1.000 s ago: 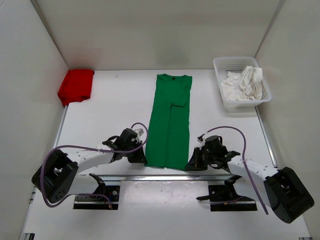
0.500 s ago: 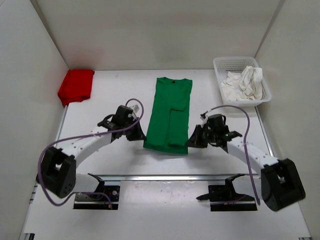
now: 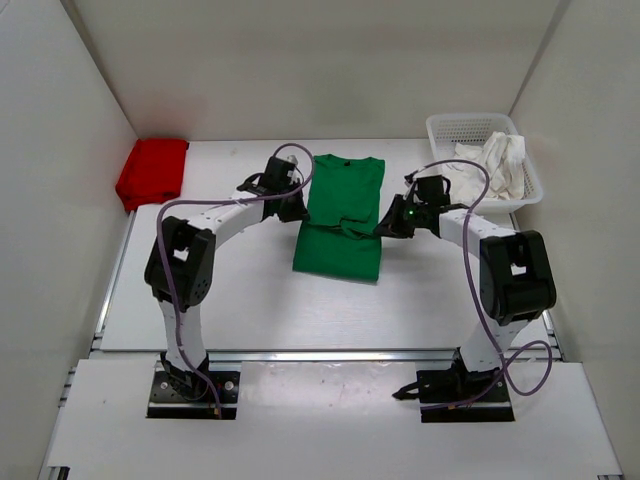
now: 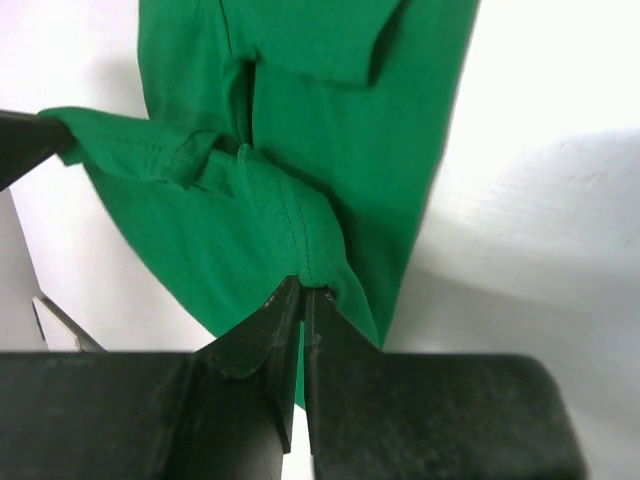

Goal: Fold and stack the t-shirts
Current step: Fold the folded rectangular tshirt in 1/3 of the way

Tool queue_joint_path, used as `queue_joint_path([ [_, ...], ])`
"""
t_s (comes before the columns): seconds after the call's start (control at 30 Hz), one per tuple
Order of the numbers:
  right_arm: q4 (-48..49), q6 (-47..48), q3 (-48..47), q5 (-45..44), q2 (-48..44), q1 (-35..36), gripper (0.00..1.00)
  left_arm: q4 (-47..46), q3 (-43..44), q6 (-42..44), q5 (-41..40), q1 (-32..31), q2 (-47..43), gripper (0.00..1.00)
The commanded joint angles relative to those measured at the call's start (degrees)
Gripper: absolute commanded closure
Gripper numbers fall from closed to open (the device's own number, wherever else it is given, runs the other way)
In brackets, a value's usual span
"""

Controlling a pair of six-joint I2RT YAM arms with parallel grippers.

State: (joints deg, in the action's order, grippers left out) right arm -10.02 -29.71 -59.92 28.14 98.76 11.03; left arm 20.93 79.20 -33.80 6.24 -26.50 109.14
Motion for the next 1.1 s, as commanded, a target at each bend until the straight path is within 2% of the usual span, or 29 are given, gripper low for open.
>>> queue_joint_path([
  [0.0, 3.0, 1.2, -2.2, 0.9, 0.3, -2.3, 0.99, 0.3, 6.0, 2.0, -3.2, 0.5, 1.3, 1.00],
  [0.13, 5.4, 0.7, -3.9, 3.2, 3.3, -5.0, 1.00, 0.1, 10.4, 1.7, -2.5, 1.4, 6.0, 1.00],
  [0.27, 5.5, 0.9, -8.8, 6.7, 10.2, -6.1, 1.00, 1.3, 14.3, 2.5, -2.8, 1.5, 9.7, 1.00],
  [0.4, 5.4, 1.0, -11.6, 6.7, 13.6, -6.3, 1.00, 2.4, 16.2, 3.7, -4.7, 1.0, 12.1, 1.00],
  [0.57, 4.0, 2.4, -14.2, 5.3, 14.0, -5.3, 0.99, -2.0, 11.3, 1.9, -3.2, 3.2, 10.5, 0.98],
  [0.67, 3.6, 1.9, -16.5, 4.6, 14.6, -4.9, 1.00, -6.9, 6.9, 0.2, -2.6, 3.7, 7.8, 0.91],
  [0.73, 2.3, 2.5, -16.6, 4.4, 14.5, -4.5, 0.95, -10.4, 5.6, -0.4, -0.1, 4.6, 6.4, 0.80],
  [0.8, 1.9, 3.2, -16.5, 2.5, 13.3, -4.6, 0.81, -11.6, 3.9, -1.1, 2.0, 5.7, 4.1, 0.68],
  [0.97, -3.7, 7.1, -19.3, -3.3, 8.4, -3.3, 0.69, -16.2, -3.2, -4.3, 1.1, 7.3, -4.8, 0.68],
  [1.07, -4.5, 8.1, -20.2, -8.3, 6.4, -1.3, 0.70, -17.1, -7.4, -4.8, 2.2, 2.8, -6.8, 0.70],
])
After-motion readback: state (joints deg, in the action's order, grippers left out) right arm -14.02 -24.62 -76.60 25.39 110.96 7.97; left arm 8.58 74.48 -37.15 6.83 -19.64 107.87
